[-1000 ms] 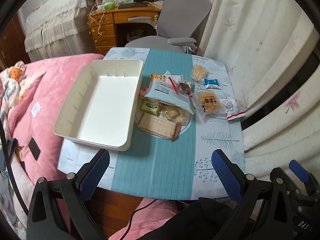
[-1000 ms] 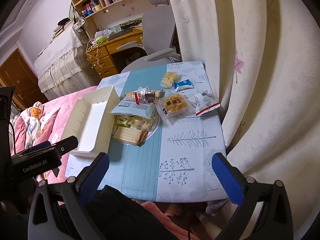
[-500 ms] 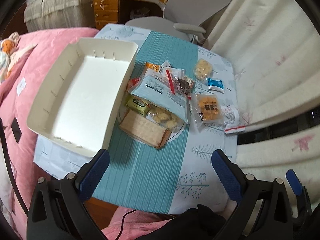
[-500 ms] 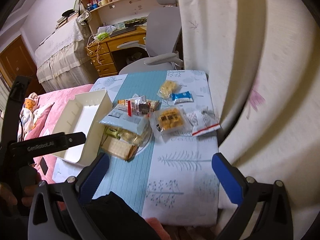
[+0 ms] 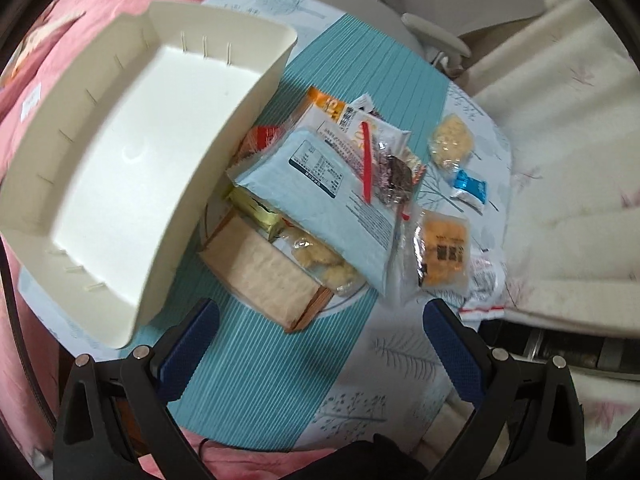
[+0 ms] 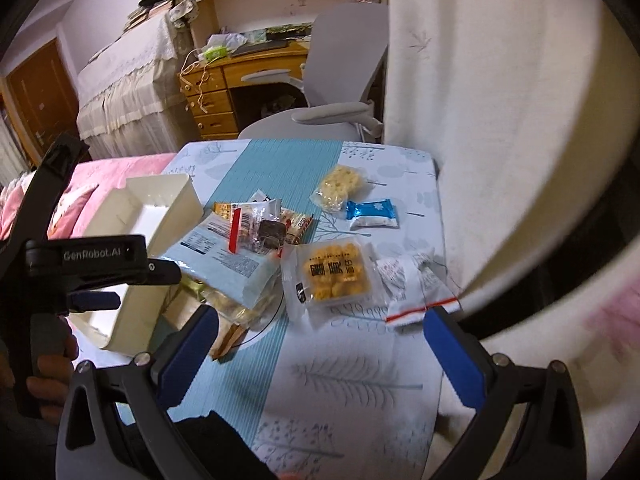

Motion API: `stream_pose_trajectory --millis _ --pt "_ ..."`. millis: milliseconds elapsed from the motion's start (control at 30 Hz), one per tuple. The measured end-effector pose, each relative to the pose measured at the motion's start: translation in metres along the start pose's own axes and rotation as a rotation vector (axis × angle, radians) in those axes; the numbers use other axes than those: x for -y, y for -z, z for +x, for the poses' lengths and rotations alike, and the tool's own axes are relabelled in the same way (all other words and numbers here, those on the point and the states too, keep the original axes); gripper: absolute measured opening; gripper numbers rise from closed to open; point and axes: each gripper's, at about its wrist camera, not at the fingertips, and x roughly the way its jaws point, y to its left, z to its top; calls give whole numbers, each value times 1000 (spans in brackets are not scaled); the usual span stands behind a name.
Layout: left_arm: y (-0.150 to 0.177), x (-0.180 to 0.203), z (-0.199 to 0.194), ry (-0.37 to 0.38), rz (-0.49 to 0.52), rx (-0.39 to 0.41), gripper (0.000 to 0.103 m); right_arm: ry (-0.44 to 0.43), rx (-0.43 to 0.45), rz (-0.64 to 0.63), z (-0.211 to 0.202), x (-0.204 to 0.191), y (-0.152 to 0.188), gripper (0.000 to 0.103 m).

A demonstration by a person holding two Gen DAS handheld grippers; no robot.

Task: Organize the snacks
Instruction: 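Reach the right gripper to the yellow-printed bread pack and grasp it, then carry bread pack into tray with right gripper while left gripper grasps blue bag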

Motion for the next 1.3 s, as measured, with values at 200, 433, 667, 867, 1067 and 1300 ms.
stream_pose_trajectory --millis 200,433,667,867,1067,1300 --pt "-13 -2 34 41 -82 -29 101 -10 -15 -26 41 4 1 103" --pt "-32 -3 64 82 -151 -13 101 -3 -39 -82 91 2 4 103" --pt "-45 -2 88 113 -184 -1 97 37 -43 -162 132 -6 0 103" --pt "-51 0 105 106 -209 -15 93 53 -47 -232 163 -10 -1 103" --pt "-59 2 114 81 -223 -10 84 21 -70 -212 185 -4 -1 103" --pt "-58 -1 113 119 -226 15 64 -3 -76 -150 194 0 -4 103"
